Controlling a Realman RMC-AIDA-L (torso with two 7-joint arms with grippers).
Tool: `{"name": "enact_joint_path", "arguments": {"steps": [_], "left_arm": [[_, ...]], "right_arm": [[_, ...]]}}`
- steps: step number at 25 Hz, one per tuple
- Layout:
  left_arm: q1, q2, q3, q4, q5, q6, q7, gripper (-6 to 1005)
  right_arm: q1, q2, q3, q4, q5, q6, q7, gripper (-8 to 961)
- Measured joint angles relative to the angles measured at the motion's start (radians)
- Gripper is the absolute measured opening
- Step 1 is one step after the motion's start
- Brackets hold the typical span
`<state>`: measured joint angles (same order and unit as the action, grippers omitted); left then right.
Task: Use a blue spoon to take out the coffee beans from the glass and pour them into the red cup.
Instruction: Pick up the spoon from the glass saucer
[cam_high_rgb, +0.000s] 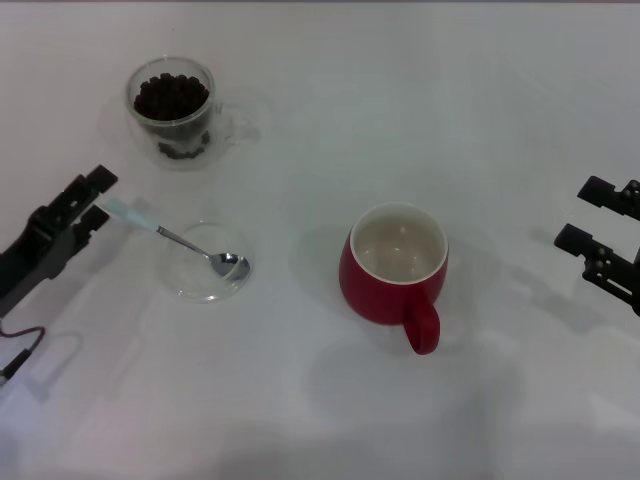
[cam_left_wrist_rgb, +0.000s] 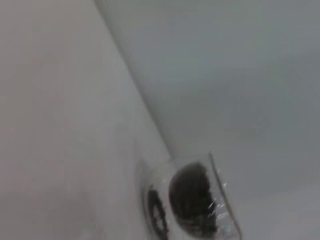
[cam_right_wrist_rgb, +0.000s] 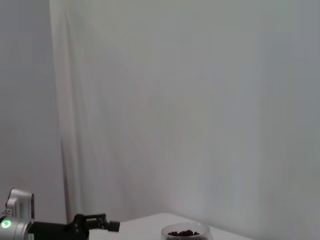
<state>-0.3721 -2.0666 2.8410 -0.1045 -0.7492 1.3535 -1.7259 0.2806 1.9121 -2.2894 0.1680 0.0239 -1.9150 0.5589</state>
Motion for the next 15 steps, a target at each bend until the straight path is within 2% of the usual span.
{"name": "enact_joint_path", "arguments": {"steps": [15], "left_arm": [[-0.054,0.0,0.002,-0.002,0.064,-0.086,0.012,876]], "right_arm": [[-0.004,0.01,0.001,0.001,0.003,0.008,-0.002,588]]}}
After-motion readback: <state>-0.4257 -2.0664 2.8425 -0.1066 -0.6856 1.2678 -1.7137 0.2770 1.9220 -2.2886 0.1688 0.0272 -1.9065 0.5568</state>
